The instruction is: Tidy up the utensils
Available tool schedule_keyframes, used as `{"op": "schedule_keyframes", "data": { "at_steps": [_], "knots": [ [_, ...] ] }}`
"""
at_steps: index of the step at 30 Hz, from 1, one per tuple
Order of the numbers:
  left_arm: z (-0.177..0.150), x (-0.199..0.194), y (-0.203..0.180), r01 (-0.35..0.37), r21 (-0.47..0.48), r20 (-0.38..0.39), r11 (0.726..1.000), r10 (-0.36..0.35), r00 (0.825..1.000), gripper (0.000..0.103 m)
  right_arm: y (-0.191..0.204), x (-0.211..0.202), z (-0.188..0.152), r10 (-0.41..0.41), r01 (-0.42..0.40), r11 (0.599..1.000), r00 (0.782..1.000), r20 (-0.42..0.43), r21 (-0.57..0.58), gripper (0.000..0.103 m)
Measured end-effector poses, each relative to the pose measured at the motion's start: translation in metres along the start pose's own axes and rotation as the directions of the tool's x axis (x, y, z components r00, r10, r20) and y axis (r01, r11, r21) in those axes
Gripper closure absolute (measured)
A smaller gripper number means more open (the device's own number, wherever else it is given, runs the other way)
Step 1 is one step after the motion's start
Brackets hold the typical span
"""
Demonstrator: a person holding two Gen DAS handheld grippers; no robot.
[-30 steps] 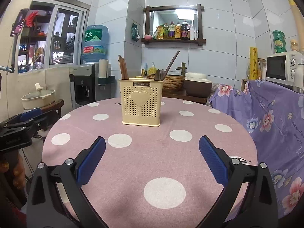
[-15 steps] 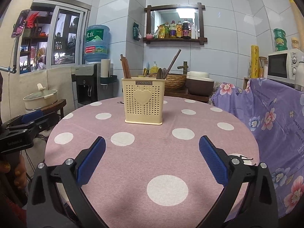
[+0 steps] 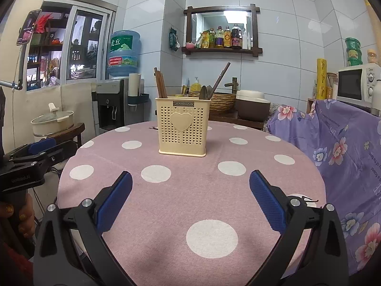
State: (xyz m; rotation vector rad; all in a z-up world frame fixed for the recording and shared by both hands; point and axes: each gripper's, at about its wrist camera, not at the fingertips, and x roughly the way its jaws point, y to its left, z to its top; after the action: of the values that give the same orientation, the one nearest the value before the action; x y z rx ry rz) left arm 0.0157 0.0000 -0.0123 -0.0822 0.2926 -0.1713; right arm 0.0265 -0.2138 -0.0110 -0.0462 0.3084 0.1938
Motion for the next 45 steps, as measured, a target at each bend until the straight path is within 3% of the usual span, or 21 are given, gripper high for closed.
{"op": "schedule_keyframes", "data": {
  "at_steps": [45],
  "knots": [
    [-0.0017, 0.0007, -0.0039, -0.003, 0.019, -0.009, 1.000, 0.003, 1.000, 0.005, -0.0003, 0.0067, -0.0048, 0.022, -0.022, 1.000, 1.000, -0.021, 0.018, 0.006]
  ]
}}
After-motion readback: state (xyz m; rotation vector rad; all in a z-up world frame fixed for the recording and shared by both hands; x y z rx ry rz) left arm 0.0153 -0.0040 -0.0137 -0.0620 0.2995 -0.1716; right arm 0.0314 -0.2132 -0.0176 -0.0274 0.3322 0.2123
